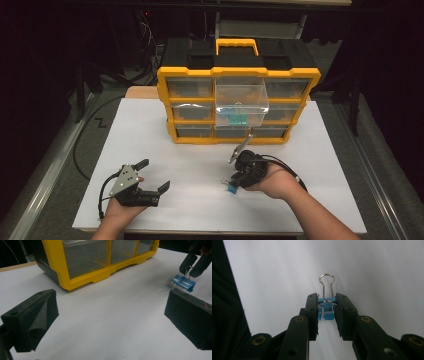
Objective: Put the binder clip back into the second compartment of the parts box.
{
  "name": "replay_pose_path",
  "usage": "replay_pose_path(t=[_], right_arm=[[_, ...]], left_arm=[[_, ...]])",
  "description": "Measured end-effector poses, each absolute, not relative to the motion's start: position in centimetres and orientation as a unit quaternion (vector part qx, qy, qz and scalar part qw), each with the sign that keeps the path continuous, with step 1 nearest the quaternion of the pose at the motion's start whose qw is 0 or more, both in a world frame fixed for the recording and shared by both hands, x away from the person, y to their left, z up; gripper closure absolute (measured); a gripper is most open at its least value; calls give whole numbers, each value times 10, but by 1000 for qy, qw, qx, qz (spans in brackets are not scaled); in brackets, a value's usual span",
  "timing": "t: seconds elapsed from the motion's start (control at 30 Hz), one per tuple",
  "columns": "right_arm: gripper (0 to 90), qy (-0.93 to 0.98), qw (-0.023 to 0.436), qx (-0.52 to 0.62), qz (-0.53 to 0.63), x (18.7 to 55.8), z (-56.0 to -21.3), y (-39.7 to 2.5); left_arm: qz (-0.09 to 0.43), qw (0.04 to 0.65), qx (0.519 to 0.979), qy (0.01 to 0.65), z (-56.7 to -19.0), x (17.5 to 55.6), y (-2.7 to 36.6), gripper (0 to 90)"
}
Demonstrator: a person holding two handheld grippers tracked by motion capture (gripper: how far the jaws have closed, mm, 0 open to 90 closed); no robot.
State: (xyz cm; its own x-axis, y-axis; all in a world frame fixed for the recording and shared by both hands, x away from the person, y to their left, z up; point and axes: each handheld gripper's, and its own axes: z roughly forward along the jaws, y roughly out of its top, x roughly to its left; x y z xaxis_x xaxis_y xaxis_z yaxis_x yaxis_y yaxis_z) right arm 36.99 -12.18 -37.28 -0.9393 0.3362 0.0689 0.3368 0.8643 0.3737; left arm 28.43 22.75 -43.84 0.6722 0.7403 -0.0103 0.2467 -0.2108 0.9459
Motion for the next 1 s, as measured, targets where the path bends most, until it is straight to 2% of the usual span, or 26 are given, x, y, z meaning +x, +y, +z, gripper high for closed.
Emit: replay_pose_path(t=[0.63, 1.0], right_arm=[[745, -970, 13, -167, -175, 358, -342, -172], [745, -968, 14, -170, -185, 356, -314, -184]], left_arm=[[231, 533, 743, 333, -439, 284, 227, 3], [231, 532, 745, 331, -439, 284, 227, 3]])
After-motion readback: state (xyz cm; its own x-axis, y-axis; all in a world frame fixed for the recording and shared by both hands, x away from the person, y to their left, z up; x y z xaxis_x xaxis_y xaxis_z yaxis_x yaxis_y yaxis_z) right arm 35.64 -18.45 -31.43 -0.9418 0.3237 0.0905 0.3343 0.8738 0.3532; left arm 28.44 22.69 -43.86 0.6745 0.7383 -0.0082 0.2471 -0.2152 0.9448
